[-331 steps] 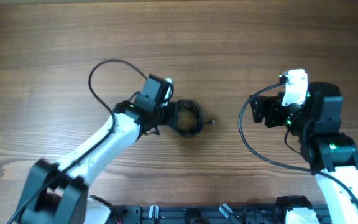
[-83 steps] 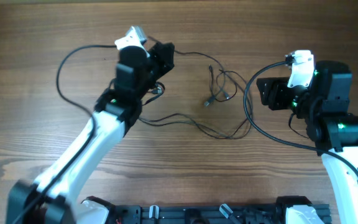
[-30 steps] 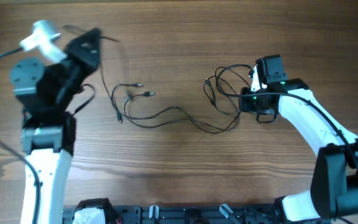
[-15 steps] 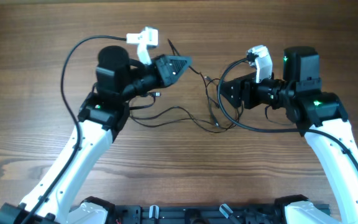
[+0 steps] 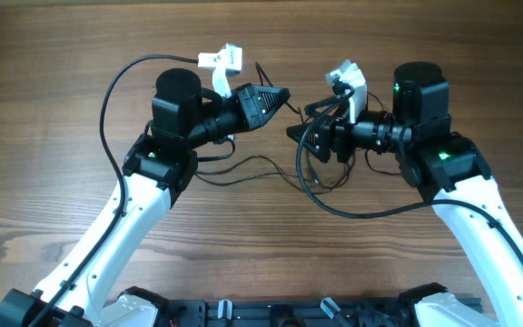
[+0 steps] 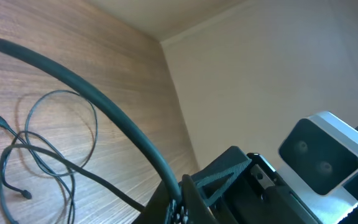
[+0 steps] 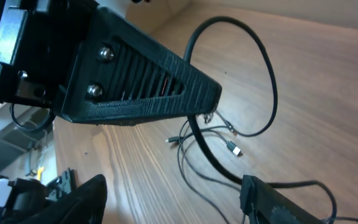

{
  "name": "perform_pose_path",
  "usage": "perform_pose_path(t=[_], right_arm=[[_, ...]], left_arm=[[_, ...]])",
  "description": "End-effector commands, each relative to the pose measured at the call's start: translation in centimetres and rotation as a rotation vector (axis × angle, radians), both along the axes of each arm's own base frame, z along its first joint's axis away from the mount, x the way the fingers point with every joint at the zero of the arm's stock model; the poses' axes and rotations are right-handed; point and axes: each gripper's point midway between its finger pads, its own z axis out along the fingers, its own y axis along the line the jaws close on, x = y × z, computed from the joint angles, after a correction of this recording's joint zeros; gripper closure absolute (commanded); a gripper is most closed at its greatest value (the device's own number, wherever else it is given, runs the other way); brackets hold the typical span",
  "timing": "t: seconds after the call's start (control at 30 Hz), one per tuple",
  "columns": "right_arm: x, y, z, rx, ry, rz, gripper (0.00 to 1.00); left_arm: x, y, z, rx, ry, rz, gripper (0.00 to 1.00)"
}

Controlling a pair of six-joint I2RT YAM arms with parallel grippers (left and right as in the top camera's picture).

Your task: Untangle cables

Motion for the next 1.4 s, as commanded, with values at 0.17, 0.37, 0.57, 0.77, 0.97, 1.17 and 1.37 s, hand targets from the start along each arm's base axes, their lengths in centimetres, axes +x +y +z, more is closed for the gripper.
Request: perform_pose_path(t=[0.17, 0.37, 0.57, 0.77, 0.97, 1.17, 1.37], right_arm=[[0.5, 0.1, 1.1, -0.004, -0.082, 0.005, 0.34], [0.5, 0.1, 1.1, -0.012, -0.097, 0.012, 0.50], [0.5, 0.1, 1.0, -0.012, -0.094, 0.011, 0.67], [0.8, -0.1, 0.6, -0.027, -0.087, -0.008, 0.74], [1.1, -0.1, 0.1, -0.036, -0.072, -0.016, 0.96], [4.1, -2.6, -1.2, -0.115, -0.023, -0.259, 0.96], [7.4, -6.1, 2.3, -0.179, -0.136, -0.510, 0.96]], left_arm=[[-1.0, -1.0, 1.5, -0.122, 0.134, -0.054, 0.96], [-1.1, -1.0, 1.7, -0.147, 0.176, -0.052, 0.96], [-1.2, -1.1, 2.0, -0.158, 0.170, -0.063, 0.96], [-1.5, -1.3, 2.6, -0.180, 0.174, -0.084, 0.96], [-1.6, -1.4, 2.5, -0.173, 0.162, -0.093, 0.91], [-0.9, 0.3, -3.1, 0.084, 0.121, -0.004, 0.52], [-0.5, 5.3, -10.3, 0.424, 0.237, 0.208, 0.43]])
